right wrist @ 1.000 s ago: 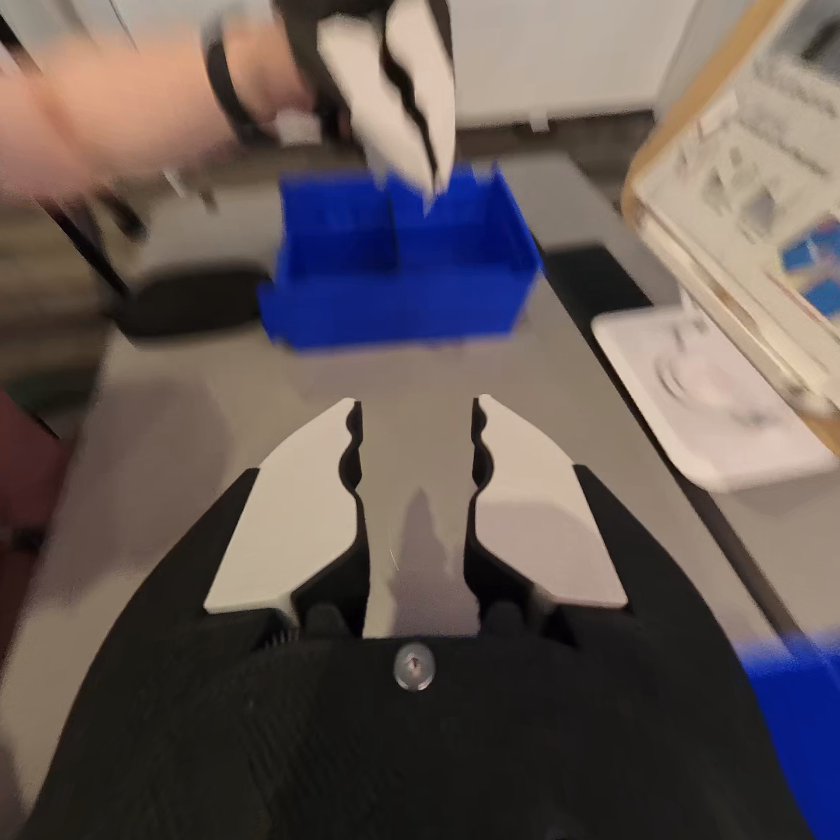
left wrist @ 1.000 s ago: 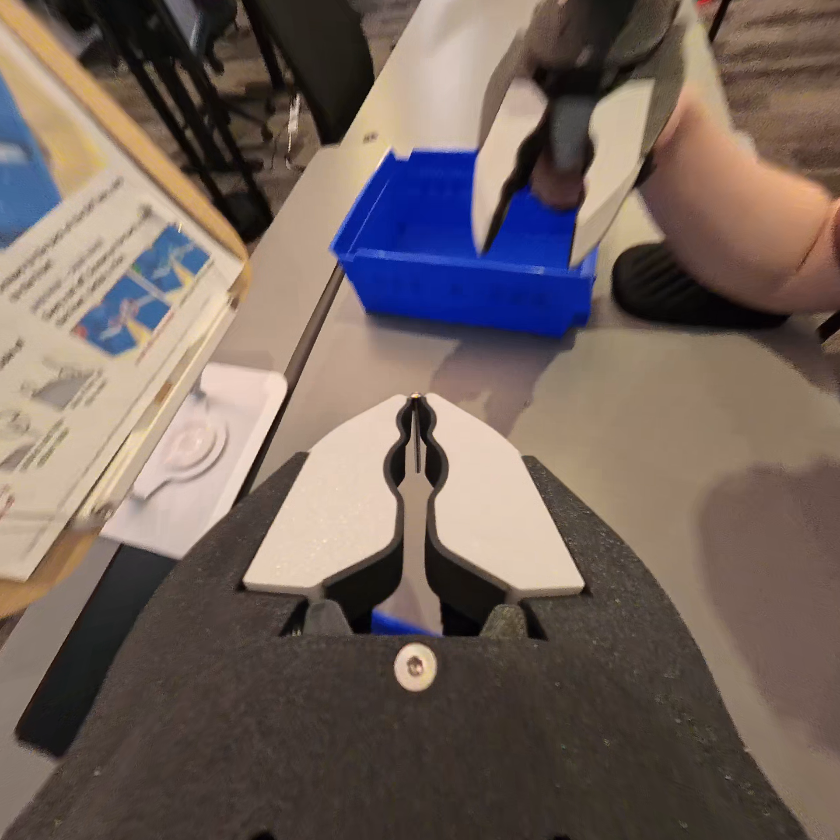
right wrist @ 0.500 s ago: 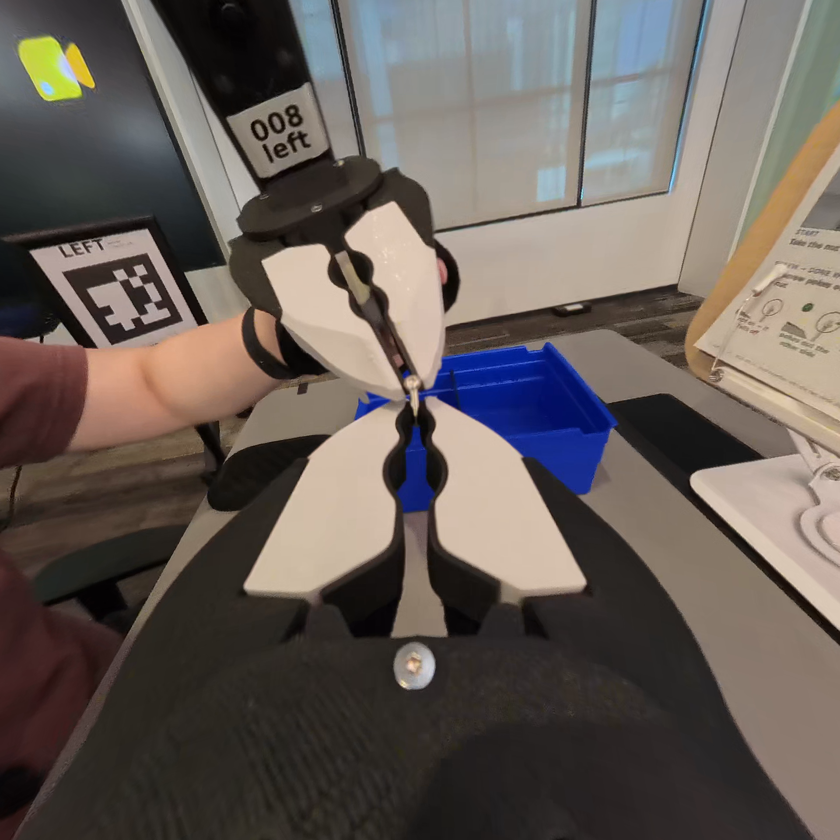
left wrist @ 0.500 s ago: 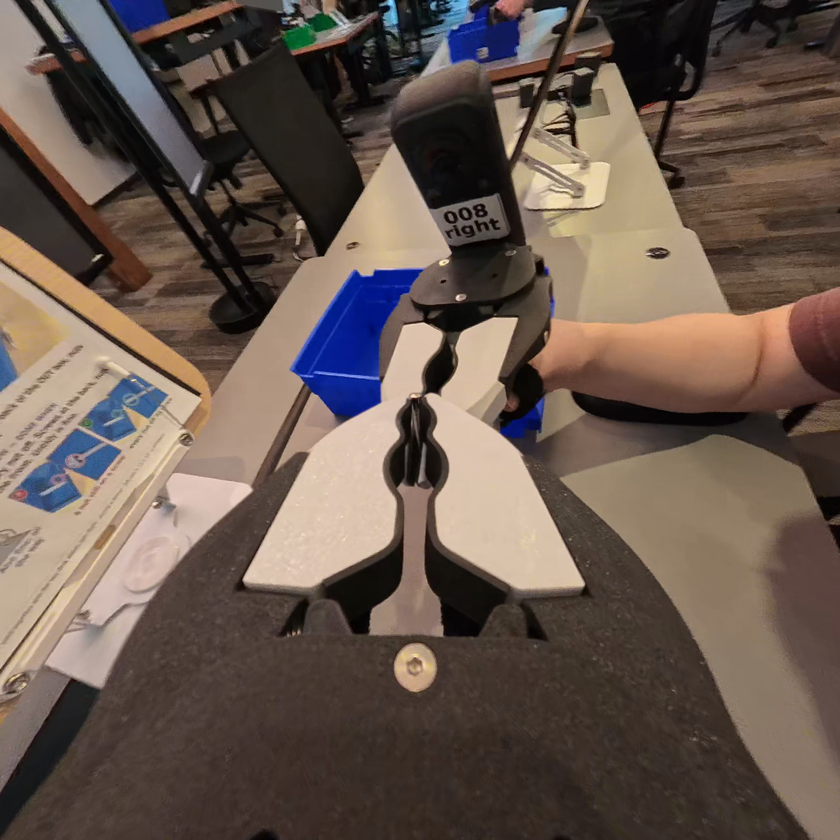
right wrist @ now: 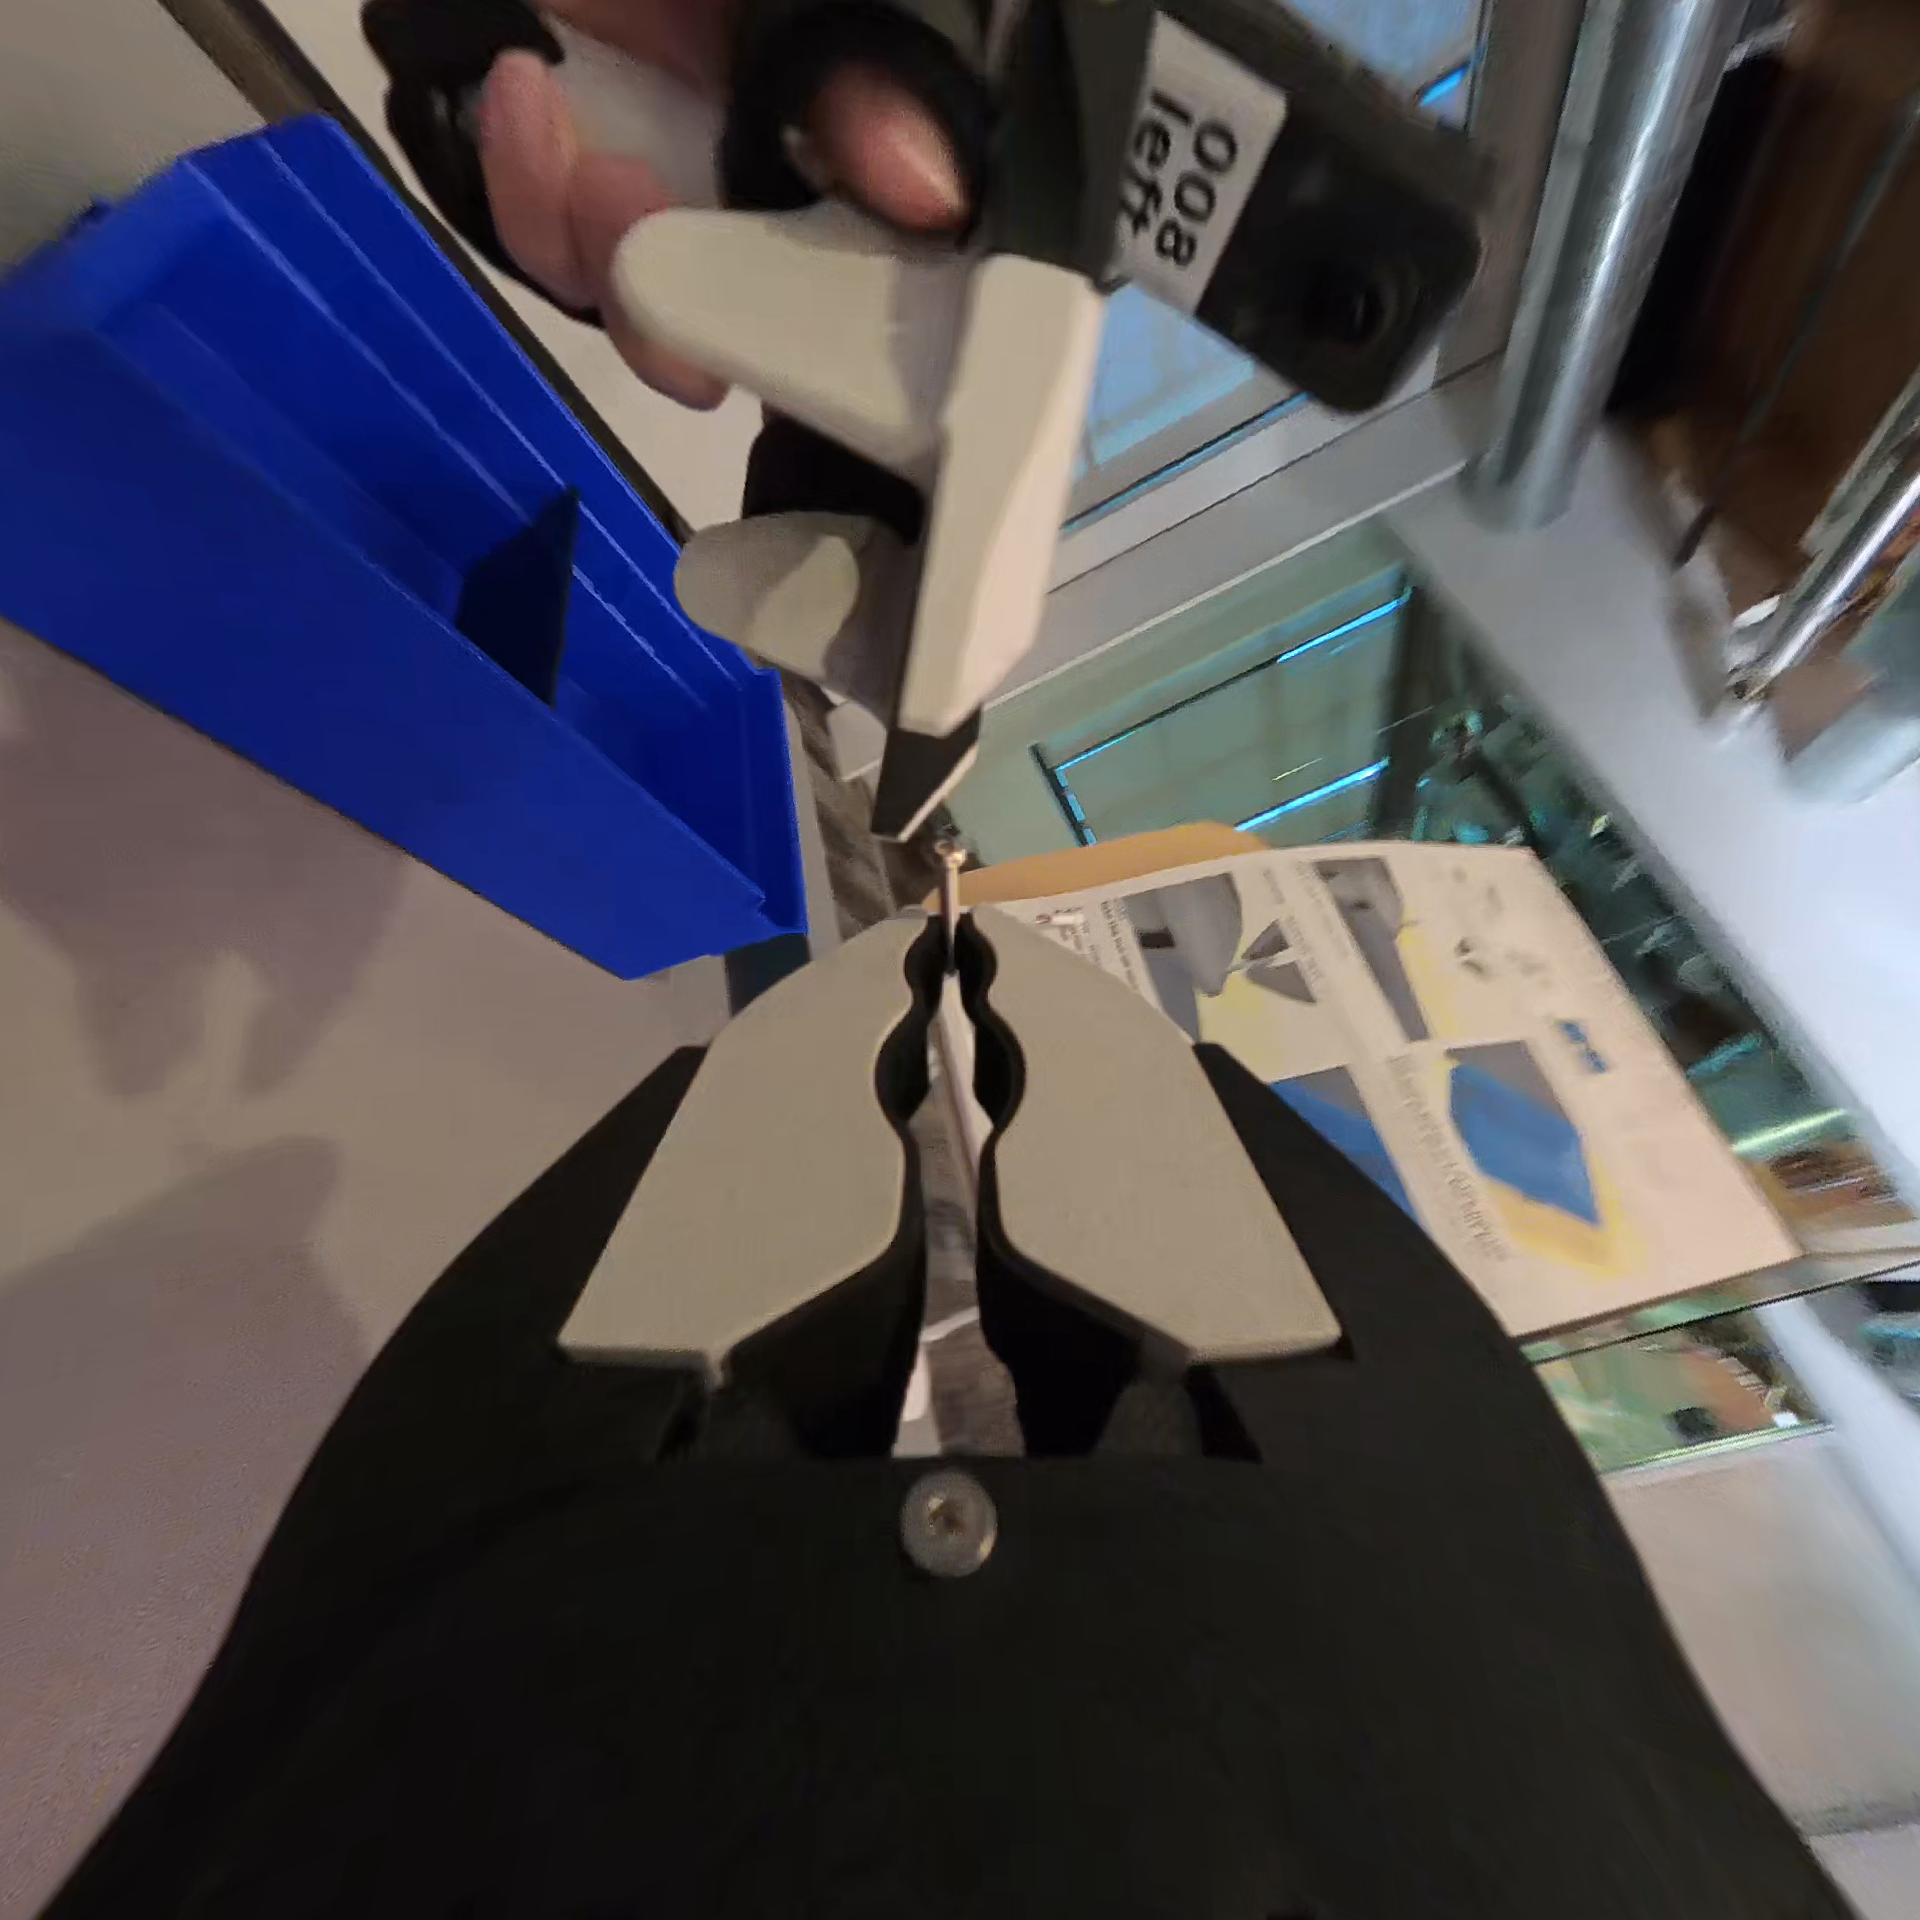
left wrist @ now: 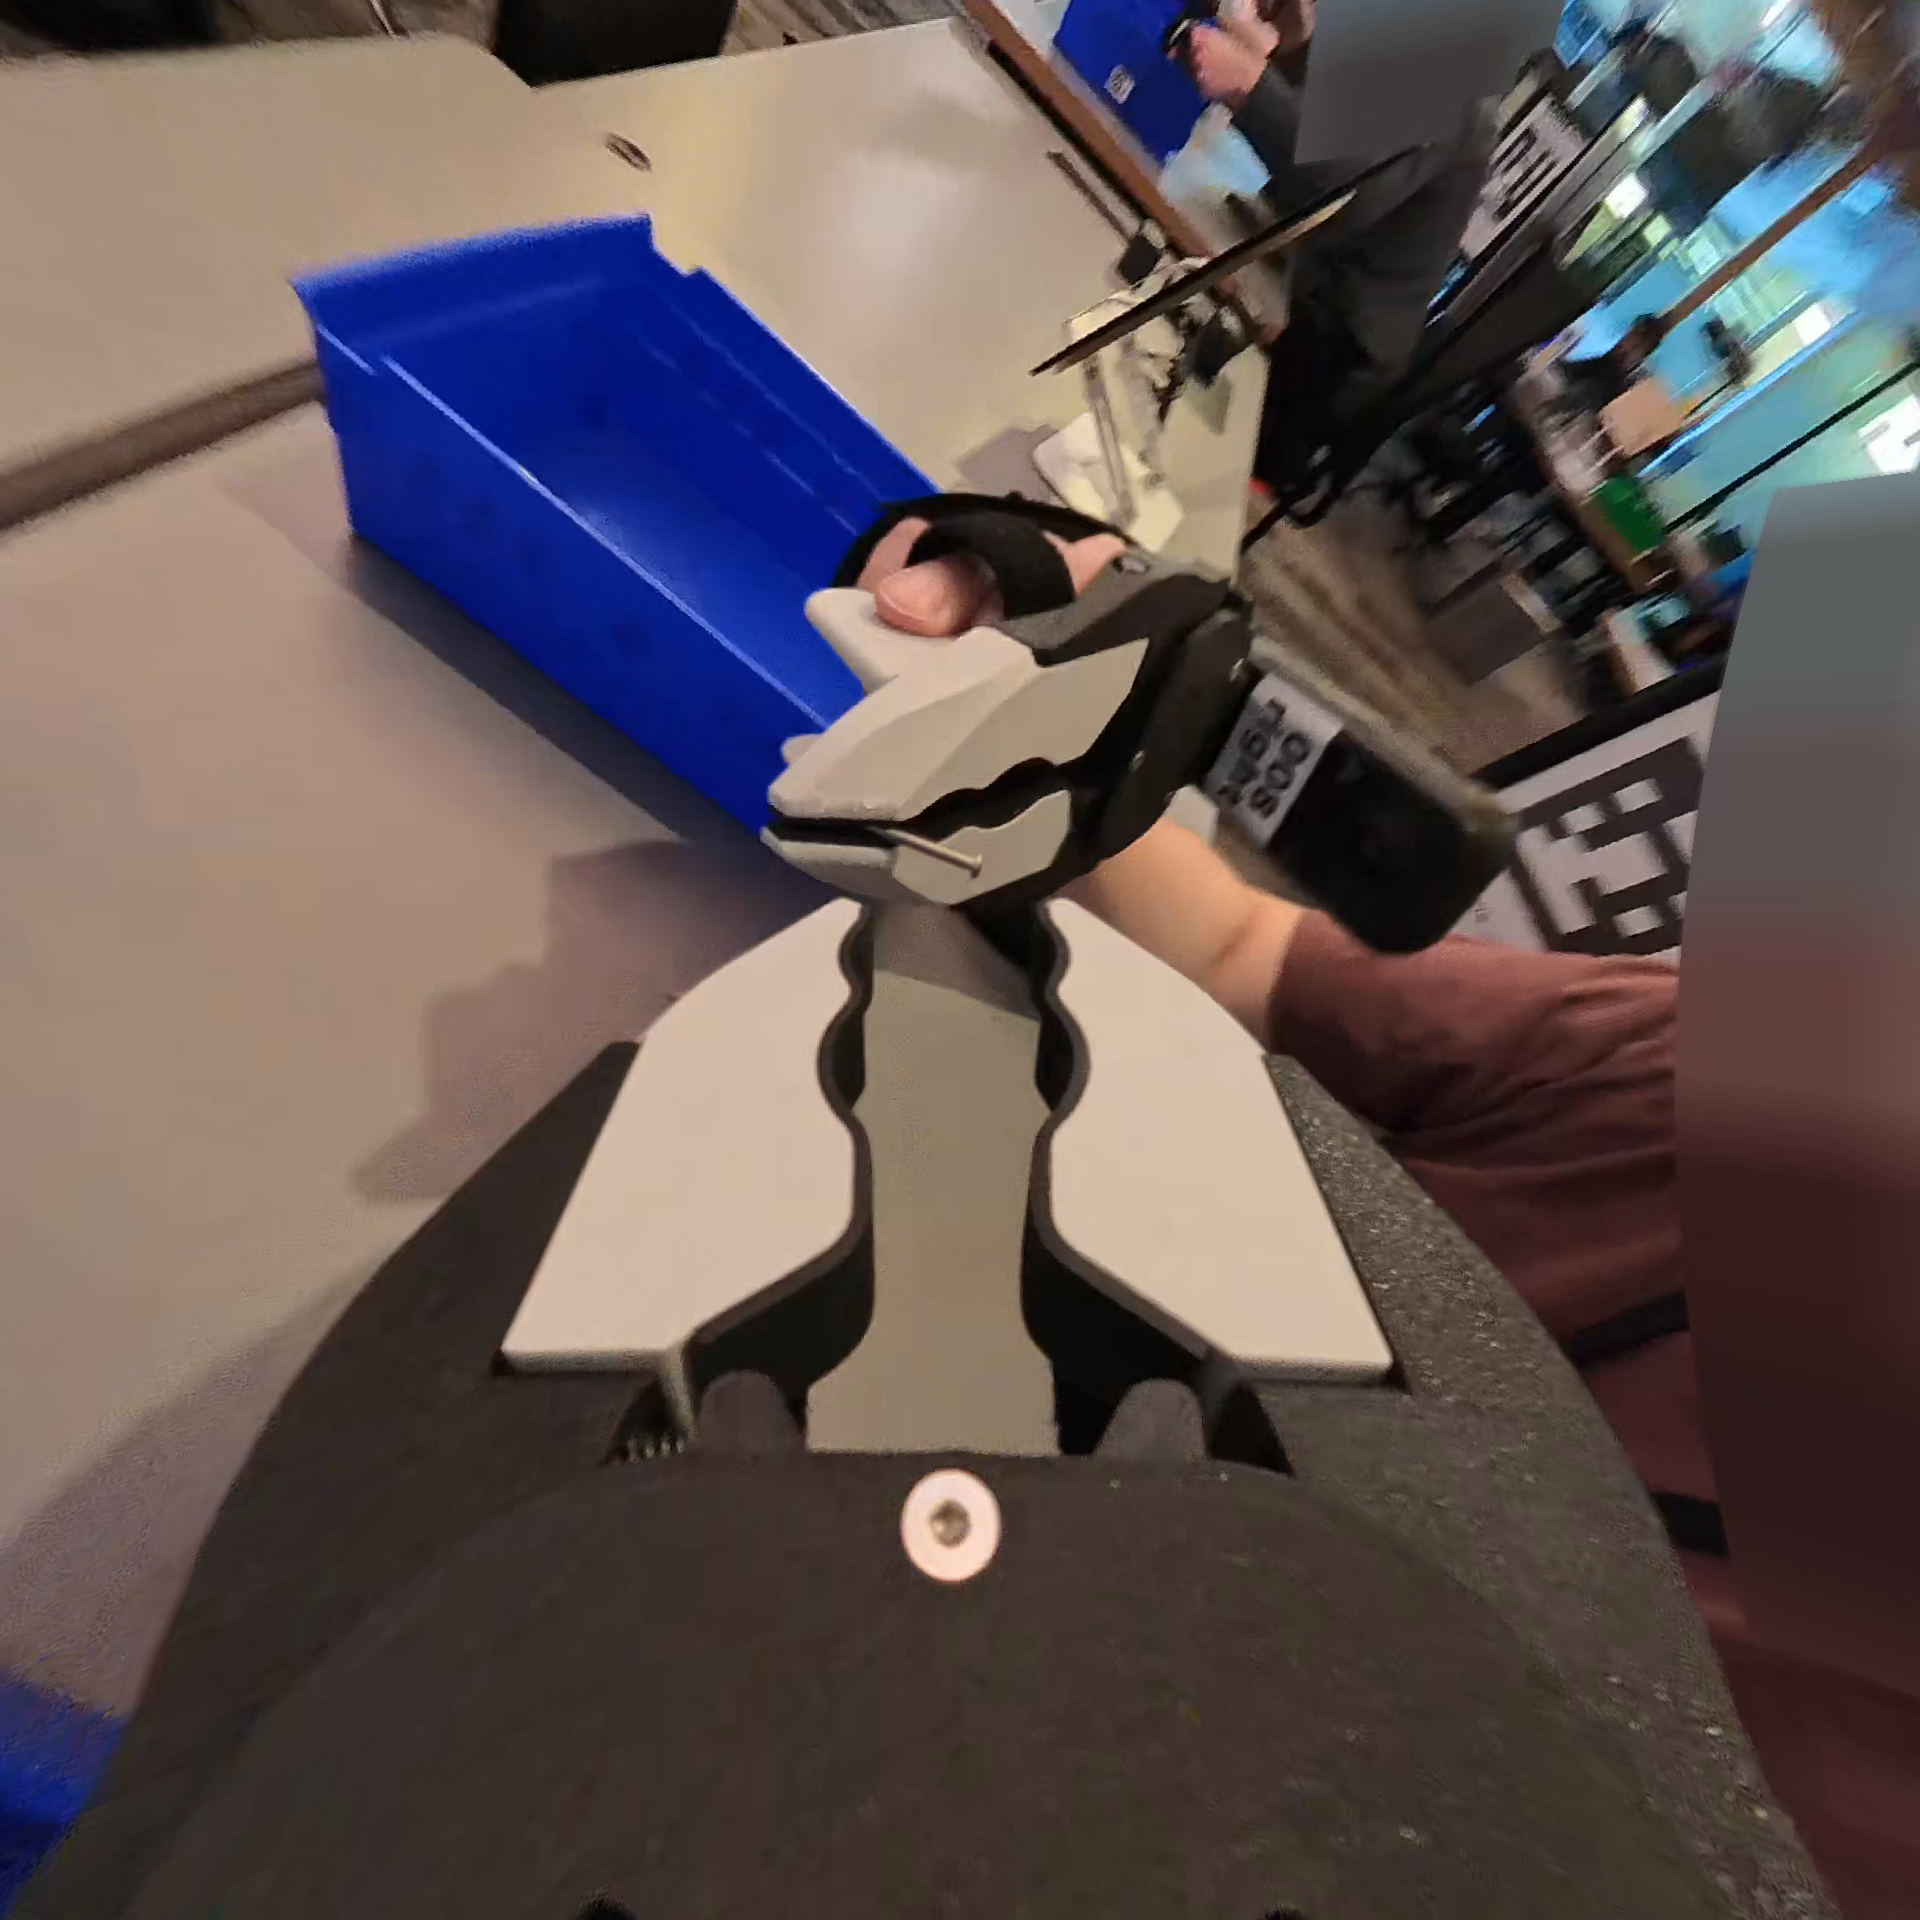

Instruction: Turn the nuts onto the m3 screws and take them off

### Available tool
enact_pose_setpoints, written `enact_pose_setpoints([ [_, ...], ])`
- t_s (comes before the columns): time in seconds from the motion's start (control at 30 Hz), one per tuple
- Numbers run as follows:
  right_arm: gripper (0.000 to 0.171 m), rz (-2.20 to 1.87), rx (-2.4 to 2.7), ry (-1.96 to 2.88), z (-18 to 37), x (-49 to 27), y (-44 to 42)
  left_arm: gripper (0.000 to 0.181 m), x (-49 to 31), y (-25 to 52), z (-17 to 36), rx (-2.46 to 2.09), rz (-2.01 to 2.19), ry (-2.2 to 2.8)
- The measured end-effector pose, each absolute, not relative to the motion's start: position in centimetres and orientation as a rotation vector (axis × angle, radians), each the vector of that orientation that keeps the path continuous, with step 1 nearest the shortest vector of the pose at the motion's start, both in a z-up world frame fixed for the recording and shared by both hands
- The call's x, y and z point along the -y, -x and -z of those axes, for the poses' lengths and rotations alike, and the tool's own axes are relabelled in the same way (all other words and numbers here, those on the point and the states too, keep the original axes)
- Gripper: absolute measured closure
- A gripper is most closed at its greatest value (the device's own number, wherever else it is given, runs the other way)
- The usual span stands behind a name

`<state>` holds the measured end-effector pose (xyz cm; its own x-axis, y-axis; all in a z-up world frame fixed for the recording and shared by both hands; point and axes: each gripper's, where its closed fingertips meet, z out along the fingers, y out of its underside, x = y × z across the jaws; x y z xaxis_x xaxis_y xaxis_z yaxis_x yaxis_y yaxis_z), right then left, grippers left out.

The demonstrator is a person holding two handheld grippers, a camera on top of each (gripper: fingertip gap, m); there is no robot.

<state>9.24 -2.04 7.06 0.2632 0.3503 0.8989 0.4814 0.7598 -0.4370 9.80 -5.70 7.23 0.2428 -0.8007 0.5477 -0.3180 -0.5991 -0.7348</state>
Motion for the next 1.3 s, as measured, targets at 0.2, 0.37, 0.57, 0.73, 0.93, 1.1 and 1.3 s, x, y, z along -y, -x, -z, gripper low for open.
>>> enact_pose_setpoints([
  [0.2, 0.168, 0.254, 1.31, 0.621, -7.3, 2.9, -8.4, 0.153, 5.8, -9.6, -7.0, -0.838, 1.532, 2.12],
  [0.37, 0.168, 0.36, 1.289, 0.554, -7.5, 3.1, -8.3, 0.153, 5.8, -10.0, -6.3, -0.763, 1.651, 2.168],
  [0.57, 0.168, 0.482, 1.246, 0.494, -7.7, 2.8, -8.6, 0.163, 5.4, -10.4, -5.9, -0.683, 1.754, 2.199],
  [0.73, 0.168, 0.539, 1.243, 0.489, -7.4, 2.3, -8.6, 0.177, 5.4, -10.3, -6.1, -0.654, 1.853, 2.175],
  [0.93, 0.167, 0.533, 1.247, 0.5, -7.1, 2.2, -8.1, 0.177, 5.3, -9.8, -5.7, -0.691, 1.845, 2.146],
  [1.1, 0.159, 0.48, 1.214, 0.534, -7.9, 2.2, -8.4, 0.179, 5.7, -9.4, -6.3, -0.711, 1.897, 2.065],
  [1.3, 0.152, 0.002, 1.188, 0.837, -8.0, 1.1, -9.2, 0.179, 5.3, -8.5, -7.0, -0.781, 1.706, 1.902],
])
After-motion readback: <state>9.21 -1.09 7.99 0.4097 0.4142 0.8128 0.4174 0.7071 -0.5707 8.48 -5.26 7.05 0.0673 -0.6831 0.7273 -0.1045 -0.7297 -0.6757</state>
